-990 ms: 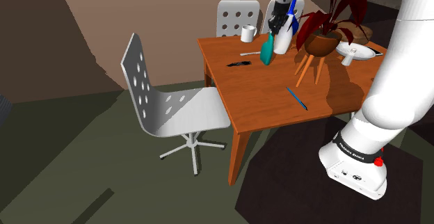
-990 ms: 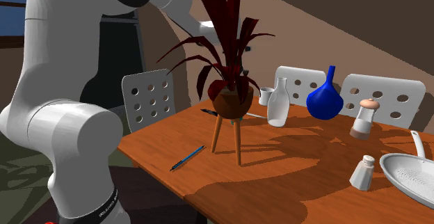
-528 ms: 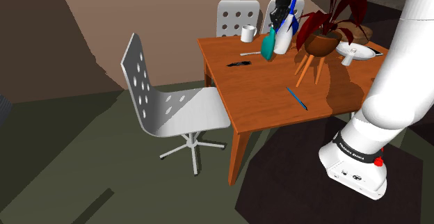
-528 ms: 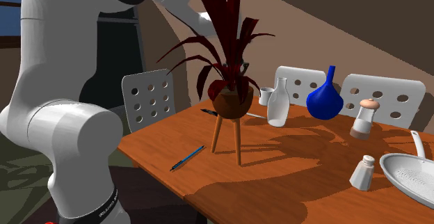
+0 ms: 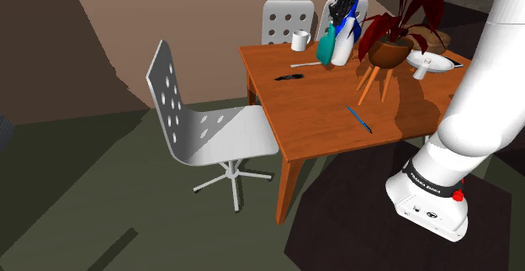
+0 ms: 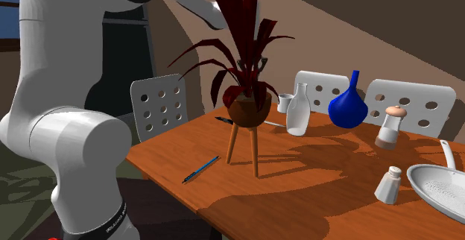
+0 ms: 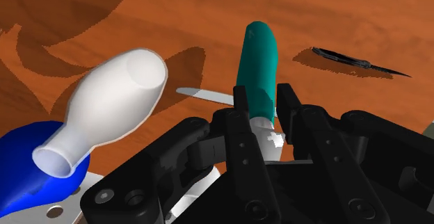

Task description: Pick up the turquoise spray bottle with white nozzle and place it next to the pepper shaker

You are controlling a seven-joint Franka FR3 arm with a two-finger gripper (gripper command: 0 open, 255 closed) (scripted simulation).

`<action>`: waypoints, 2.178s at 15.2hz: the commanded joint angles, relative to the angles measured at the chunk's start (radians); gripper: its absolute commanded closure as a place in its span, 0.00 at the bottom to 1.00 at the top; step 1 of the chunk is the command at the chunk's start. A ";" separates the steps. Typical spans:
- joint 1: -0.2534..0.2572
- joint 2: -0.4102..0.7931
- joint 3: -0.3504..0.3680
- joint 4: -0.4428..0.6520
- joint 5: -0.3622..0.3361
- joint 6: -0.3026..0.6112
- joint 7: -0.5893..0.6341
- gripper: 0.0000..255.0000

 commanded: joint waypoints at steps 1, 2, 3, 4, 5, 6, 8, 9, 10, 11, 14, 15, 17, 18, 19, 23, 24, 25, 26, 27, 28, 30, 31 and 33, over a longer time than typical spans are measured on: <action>0.000 -0.002 0.000 0.029 -0.001 -0.031 0.001 1.00; 0.000 -0.003 -0.001 0.041 -0.002 -0.044 0.001 1.00; -0.001 -0.004 -0.001 0.054 -0.002 -0.057 0.001 1.00; -0.001 -0.004 -0.001 0.067 -0.002 -0.070 0.000 1.00; -0.002 -0.004 -0.002 0.080 -0.002 -0.084 0.000 1.00; -0.003 -0.004 -0.002 0.094 -0.002 -0.097 0.000 1.00; -0.004 -0.002 -0.003 0.123 -0.001 -0.125 -0.001 1.00; -0.005 -0.001 -0.003 0.138 -0.001 -0.139 -0.002 1.00; -0.006 0.000 -0.003 0.153 0.000 -0.153 -0.003 1.00; -0.007 0.002 -0.003 0.169 0.000 -0.167 -0.004 1.00; -0.011 0.009 -0.004 0.219 0.003 -0.210 -0.006 1.00; -0.013 0.012 -0.005 0.237 0.004 -0.225 -0.007 1.00; -0.017 0.019 -0.005 0.274 0.007 -0.255 -0.009 1.00; -0.019 0.023 -0.005 0.292 0.009 -0.270 -0.010 1.00; -0.025 0.001 -0.012 0.270 0.004 -0.269 -0.025 1.00; -0.055 -0.077 -0.038 0.203 -0.013 -0.271 -0.088 1.00; -0.064 -0.093 -0.046 0.190 -0.017 -0.274 -0.105 1.00; -0.073 -0.109 -0.053 0.179 -0.021 -0.277 -0.121 1.00; -0.081 -0.124 -0.060 0.169 -0.024 -0.280 -0.139 1.00; -0.091 -0.137 -0.068 0.161 -0.027 -0.284 -0.156 1.00; -0.100 -0.150 -0.076 0.155 -0.029 -0.289 -0.174 1.00; -0.120 -0.172 -0.092 0.146 -0.034 -0.299 -0.211 1.00; -0.130 -0.181 -0.100 0.144 -0.035 -0.305 -0.230 1.00; -0.152 -0.197 -0.118 0.144 -0.036 -0.318 -0.270 1.00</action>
